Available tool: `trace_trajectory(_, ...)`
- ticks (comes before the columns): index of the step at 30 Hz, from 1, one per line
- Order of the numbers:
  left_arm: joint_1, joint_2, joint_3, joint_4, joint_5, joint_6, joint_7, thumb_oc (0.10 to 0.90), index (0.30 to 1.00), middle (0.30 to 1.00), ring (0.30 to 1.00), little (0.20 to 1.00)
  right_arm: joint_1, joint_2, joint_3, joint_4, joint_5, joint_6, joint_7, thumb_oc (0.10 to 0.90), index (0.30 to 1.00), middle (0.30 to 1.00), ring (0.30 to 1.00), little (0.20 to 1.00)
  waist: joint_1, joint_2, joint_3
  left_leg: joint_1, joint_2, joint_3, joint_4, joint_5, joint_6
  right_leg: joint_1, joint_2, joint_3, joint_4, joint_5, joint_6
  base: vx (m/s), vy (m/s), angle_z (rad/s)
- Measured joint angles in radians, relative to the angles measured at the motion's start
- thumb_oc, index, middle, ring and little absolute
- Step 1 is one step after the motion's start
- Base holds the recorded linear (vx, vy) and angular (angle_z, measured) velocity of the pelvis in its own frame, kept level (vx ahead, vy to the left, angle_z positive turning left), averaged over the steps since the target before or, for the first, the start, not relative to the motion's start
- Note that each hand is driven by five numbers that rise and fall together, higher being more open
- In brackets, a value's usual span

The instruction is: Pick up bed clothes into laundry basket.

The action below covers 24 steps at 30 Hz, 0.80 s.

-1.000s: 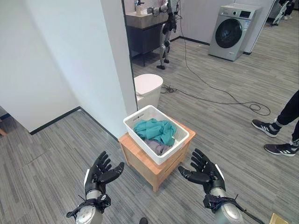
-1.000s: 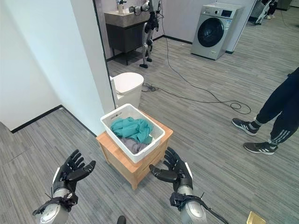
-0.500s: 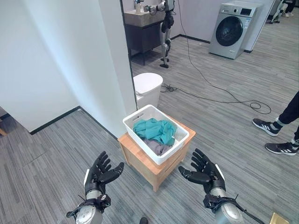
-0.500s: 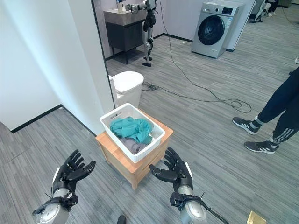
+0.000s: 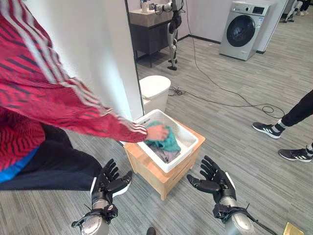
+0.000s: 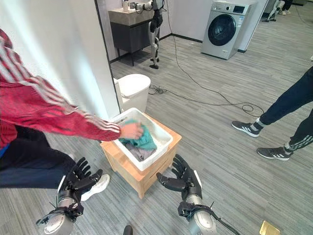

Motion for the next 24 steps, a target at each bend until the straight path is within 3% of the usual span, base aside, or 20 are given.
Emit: trace_trajectory(24, -0.001, 0.0, 0.001, 0.0, 0.0, 0.0, 0.001, 0.8, 0.9, 0.9, 0.9, 0.9, -0.012, -0.007, 0.03, 0.0, -0.011, 0.0, 0.0, 0.8, 0.9, 0.9, 0.9, 0.9, 0.003, 0.0, 0.0, -0.004, 0.0, 0.0, 0.0, 0.0, 0.0, -0.004, 0.0, -0.001, 0.0, 0.0, 0.0, 0.0, 0.0, 0.0)
